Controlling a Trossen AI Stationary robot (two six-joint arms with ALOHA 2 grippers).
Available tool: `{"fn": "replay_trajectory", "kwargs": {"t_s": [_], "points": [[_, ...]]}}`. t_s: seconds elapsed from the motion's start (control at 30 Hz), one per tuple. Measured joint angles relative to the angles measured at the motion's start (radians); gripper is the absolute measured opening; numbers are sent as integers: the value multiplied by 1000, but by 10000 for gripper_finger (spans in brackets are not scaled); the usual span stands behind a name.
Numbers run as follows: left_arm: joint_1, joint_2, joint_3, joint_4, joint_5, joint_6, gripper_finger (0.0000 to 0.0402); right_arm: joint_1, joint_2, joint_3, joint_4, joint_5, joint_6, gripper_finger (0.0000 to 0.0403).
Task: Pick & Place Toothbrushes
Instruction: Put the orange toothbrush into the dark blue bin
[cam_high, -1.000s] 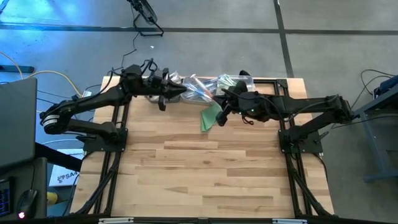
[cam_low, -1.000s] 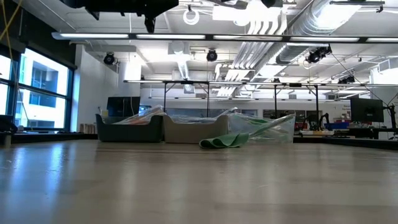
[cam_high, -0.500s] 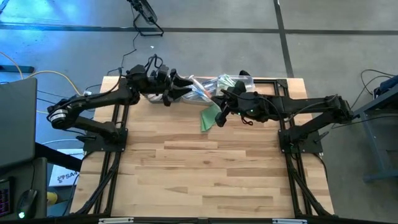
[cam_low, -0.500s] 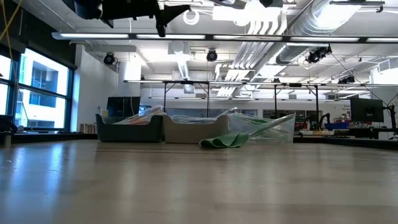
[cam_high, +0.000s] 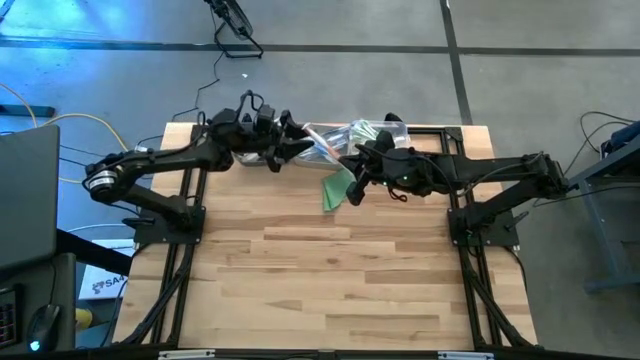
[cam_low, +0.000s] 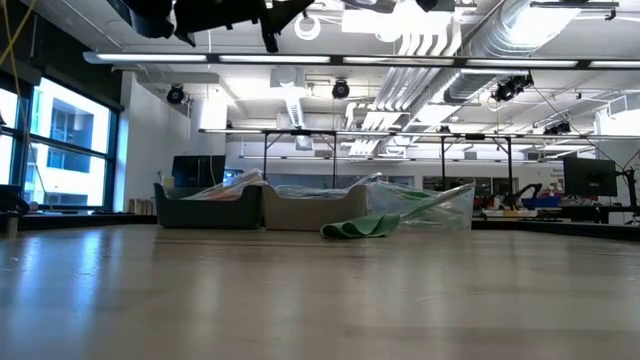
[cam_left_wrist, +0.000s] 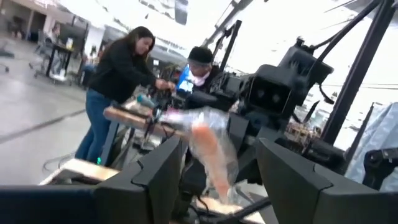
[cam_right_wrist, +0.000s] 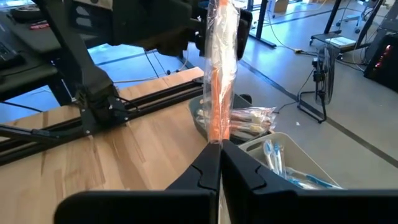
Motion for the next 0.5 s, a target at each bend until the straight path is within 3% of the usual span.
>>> {"fn": "replay_trajectory", "kwargs": {"t_s": [0.5], "points": [[0,-1,2,6,-11,3,205,-37,49,-1,26,-72,3,3]]}}
